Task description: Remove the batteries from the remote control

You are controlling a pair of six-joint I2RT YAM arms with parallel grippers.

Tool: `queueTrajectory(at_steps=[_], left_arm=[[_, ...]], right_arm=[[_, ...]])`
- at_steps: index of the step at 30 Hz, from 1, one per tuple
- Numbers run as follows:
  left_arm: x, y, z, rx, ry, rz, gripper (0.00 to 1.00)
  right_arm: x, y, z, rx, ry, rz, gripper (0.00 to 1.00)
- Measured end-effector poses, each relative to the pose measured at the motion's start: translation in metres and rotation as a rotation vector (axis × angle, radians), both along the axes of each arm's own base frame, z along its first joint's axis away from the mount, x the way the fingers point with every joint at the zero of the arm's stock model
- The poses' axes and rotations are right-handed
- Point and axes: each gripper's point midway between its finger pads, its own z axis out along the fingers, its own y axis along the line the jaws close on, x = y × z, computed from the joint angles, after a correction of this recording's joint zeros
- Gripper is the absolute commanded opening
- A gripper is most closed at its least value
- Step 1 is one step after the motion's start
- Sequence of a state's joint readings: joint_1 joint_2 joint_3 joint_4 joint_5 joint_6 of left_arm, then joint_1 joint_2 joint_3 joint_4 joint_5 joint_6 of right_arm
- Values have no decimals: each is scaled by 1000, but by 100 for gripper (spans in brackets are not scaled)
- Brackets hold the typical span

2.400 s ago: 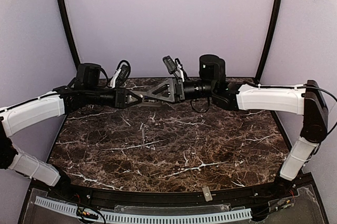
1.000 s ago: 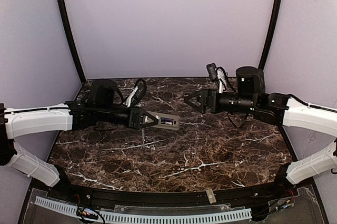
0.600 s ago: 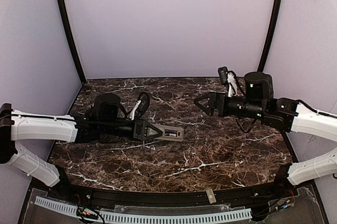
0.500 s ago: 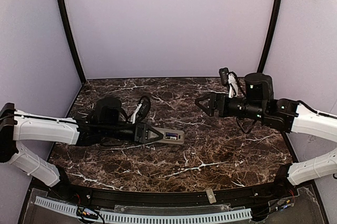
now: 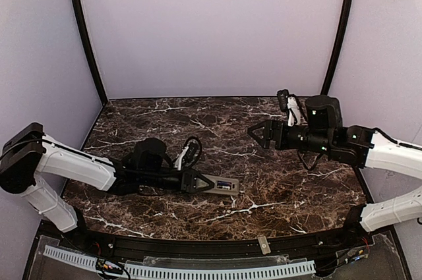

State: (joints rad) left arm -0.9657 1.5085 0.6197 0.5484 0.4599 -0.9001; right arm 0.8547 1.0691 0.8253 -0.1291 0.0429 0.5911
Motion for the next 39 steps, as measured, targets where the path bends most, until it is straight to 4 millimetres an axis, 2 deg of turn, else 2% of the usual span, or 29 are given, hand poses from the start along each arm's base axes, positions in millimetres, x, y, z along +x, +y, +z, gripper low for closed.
queueTrajectory(at_steps=[6, 19, 23, 27, 30, 39], left_arm=[[-2, -8, -16, 4, 34, 6, 0], [0, -11, -61, 48, 118, 30, 0], [-1, -12, -68, 51, 134, 30, 0], [0, -13, -68, 48, 132, 30, 5], [0, -13, -68, 49, 131, 31, 17], [0, -10, -73, 72, 122, 32, 36]], right_arm=[[0, -2, -4, -4, 6, -12, 95], [2, -6, -8, -16, 10, -27, 97], [3, -6, -9, -19, 12, -29, 97], [3, -6, -9, -20, 12, -30, 97], [4, -5, -11, -23, 15, -30, 97], [6, -5, -17, -37, 27, -34, 97]])
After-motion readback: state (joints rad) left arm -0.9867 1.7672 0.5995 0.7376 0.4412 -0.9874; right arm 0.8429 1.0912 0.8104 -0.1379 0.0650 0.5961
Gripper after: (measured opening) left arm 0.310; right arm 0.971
